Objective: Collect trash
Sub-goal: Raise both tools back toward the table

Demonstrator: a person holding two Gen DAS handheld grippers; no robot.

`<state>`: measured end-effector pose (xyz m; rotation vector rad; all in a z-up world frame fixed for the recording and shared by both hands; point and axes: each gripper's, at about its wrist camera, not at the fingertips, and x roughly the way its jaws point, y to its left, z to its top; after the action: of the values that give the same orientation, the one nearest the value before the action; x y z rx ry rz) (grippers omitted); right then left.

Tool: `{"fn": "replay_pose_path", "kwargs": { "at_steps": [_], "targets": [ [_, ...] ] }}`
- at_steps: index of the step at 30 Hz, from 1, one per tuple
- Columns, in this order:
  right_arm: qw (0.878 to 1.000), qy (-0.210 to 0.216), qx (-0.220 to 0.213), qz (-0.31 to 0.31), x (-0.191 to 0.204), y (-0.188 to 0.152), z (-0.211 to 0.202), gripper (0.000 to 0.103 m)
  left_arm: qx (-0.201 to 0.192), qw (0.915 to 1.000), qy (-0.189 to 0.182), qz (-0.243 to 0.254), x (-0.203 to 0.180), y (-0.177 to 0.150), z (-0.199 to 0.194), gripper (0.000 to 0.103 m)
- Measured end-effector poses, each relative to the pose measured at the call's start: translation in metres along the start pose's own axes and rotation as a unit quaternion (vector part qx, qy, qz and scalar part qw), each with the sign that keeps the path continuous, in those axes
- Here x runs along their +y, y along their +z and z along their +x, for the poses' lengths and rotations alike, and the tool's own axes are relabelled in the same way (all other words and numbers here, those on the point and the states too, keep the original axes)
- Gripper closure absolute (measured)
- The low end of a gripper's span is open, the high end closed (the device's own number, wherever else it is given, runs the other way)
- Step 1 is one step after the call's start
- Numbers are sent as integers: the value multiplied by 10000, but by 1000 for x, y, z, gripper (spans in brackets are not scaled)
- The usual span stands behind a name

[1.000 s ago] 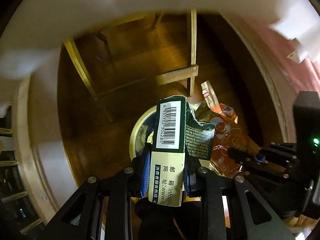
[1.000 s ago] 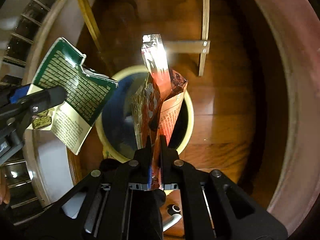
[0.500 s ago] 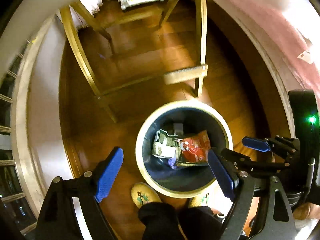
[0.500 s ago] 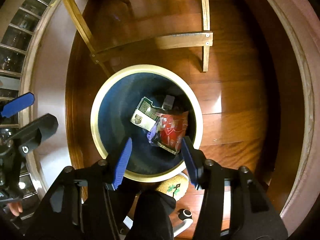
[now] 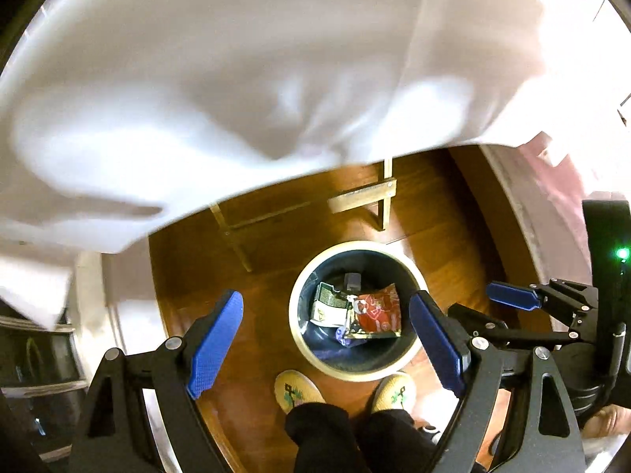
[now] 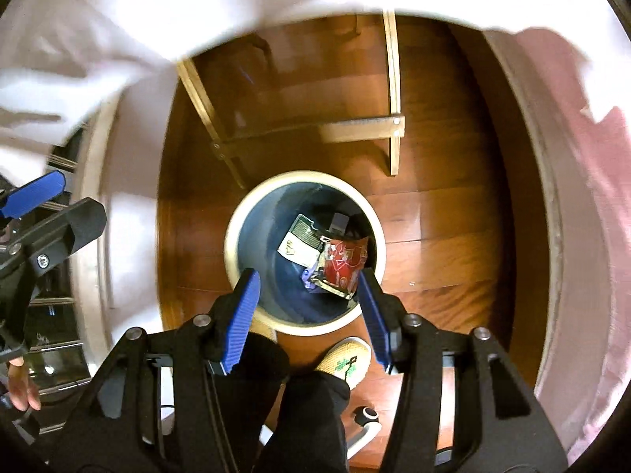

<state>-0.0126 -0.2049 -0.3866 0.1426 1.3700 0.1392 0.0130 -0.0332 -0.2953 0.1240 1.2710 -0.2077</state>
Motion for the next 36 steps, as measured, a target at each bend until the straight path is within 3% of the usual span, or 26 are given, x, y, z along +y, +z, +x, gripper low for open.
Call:
{"fn": "replay_pose_path", "kwargs": {
  "at_steps": [11,18,29,36],
  "targets": [
    [9971,204,-666,-311,34,4,-160,55,-680,9977,64,-12,-5,22,-173,16],
    [9894,421,-1223,-665,56,9,-248,55,-1099,9937,119,-203,2,32,-258,16],
    [9712,581,-2039,-1086,81,34,-341,55,-1644,9835,253,-710,27,72,-358,16],
    [9620,564,-2388,-1200,86,80,-377,55,-1869,9776,231,-942,43,114,-391,16]
  ]
}}
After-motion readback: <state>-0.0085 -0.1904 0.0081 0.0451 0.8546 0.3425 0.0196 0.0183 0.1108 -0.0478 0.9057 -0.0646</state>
